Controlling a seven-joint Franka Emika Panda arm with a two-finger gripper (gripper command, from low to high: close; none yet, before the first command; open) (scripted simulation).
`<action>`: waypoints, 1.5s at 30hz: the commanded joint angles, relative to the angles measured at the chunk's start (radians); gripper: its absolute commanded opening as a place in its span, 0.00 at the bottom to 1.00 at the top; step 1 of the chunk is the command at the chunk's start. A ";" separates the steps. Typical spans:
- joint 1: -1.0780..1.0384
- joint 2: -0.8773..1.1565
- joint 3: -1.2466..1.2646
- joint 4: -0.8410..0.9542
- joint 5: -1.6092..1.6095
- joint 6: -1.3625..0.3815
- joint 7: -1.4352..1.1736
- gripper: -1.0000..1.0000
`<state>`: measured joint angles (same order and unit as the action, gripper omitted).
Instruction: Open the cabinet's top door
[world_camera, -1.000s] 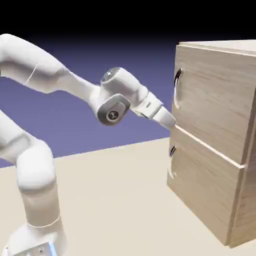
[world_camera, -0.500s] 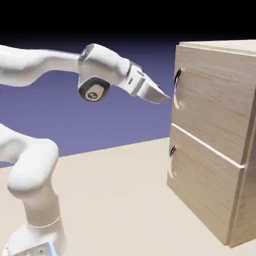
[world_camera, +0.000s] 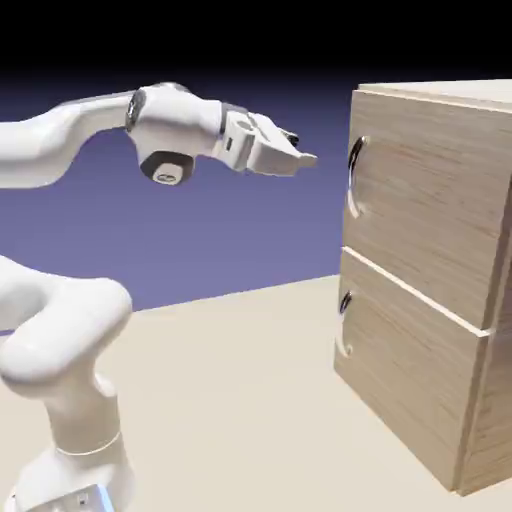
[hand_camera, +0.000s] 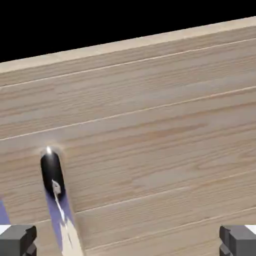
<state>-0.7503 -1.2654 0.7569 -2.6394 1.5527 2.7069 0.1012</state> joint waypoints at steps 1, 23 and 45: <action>-0.021 -0.020 0.021 0.005 0.044 -0.009 -0.018 0.50; -0.484 -0.402 0.449 0.133 0.924 -0.197 -0.377 0.50; -0.374 -0.371 0.166 -0.275 0.910 -0.871 -0.678 0.00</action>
<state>-1.1239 -1.6369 0.9224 -2.9144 2.4630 1.8350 -0.5766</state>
